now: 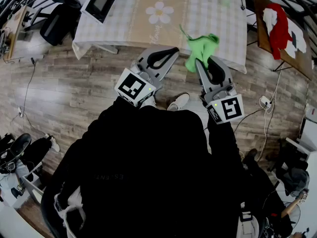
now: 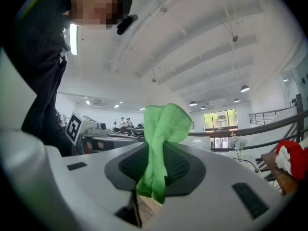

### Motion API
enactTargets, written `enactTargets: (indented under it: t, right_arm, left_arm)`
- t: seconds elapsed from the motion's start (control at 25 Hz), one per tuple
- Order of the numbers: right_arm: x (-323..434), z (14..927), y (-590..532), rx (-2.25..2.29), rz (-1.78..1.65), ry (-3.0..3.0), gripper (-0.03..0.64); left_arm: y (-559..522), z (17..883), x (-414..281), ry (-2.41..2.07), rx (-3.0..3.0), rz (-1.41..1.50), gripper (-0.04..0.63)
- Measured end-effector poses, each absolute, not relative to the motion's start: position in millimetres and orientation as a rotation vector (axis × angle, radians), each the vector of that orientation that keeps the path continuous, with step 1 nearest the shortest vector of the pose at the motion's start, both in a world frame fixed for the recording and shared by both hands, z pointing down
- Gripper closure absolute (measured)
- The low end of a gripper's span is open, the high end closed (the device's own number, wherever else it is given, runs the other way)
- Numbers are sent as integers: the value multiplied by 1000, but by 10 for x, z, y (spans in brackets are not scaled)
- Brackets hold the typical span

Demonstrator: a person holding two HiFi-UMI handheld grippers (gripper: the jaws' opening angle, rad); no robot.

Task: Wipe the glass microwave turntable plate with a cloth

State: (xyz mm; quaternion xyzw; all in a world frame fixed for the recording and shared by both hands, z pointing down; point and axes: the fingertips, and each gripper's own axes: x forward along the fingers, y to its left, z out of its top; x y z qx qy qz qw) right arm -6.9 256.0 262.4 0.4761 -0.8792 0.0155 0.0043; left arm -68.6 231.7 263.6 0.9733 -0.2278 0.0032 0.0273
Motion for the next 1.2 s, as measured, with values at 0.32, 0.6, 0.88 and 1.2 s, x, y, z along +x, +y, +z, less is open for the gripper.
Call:
enactTargets:
  t: [0.32,0.6,0.88,1.2]
  right_arm:
    - [-199,2697,2761,1474,42,-2729,517]
    - [-57,2699,2821,1478,69,-2741,511]
    - [136,2721,2840,1452,74,-2732,509]
    - [562,2740,2748,1432,81,-2754,511]
  left_arm:
    - [2469,2619,-820,-705,3000,-9,574]
    - [2554,2639,-755,-714,2995,15,574]
    - [2572,2685,-560,-714,2997,44,574]
    - [2469,2641,-170,-748,3029,45,574]
